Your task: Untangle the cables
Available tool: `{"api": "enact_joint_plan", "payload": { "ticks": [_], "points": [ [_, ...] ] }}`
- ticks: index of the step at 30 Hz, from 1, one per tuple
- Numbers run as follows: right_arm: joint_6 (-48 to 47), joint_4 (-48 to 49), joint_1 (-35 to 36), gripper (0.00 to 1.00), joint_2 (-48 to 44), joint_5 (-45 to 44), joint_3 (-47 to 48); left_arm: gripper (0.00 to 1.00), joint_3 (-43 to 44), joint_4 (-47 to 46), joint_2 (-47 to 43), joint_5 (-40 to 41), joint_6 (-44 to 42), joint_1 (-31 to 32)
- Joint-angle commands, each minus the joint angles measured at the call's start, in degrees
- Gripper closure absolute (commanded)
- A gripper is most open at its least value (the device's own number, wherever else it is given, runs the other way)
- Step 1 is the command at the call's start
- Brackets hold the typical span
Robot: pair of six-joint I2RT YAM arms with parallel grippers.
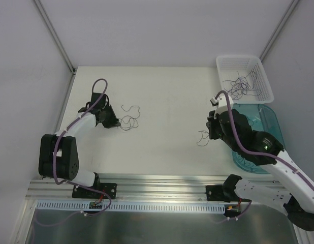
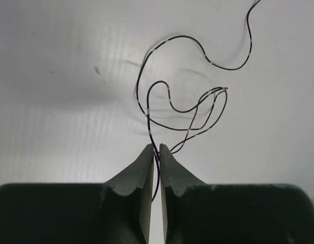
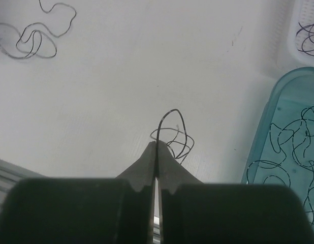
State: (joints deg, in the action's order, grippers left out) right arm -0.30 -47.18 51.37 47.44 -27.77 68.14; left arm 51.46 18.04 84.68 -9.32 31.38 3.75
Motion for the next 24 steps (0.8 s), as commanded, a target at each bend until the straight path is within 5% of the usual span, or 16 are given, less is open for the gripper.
{"api": "enact_joint_plan", "payload": {
  "ticks": [1, 3, 7, 8, 13, 24],
  "points": [
    [-1.6, 4.8, -4.9, 0.99, 2.4, 5.8, 2.2, 0.89, -2.4, 2.1, -4.9, -3.9, -1.7, 5.2],
    [-1.6, 5.8, -7.0, 0.99, 3.7, 7.4, 2.5, 0.84, -3.8, 2.3, -6.5, -5.9, -2.2, 7.2],
    [-2.1, 6.3, -11.0, 0.99, 4.9, 13.0, 3.8, 0.52, -5.6, 2.6, -10.0, -8.0, -3.7, 13.3],
    [-2.4, 6.6, -11.1, 0.99, 5.4, 14.0, 4.1, 0.38, -5.7, 2.6, -10.9, -8.3, -4.6, 14.3],
    [-5.0, 7.4, -11.1, 0.99, 6.4, 22.5, 3.3, 0.09, -4.2, 2.4, -20.8, -10.5, -9.9, 20.8],
    [-7.8, 11.3, -11.0, 0.99, 6.6, 41.8, 0.2, 0.08, -3.5, -10.5, -30.6, -16.5, -29.1, 36.5]
  ]
}}
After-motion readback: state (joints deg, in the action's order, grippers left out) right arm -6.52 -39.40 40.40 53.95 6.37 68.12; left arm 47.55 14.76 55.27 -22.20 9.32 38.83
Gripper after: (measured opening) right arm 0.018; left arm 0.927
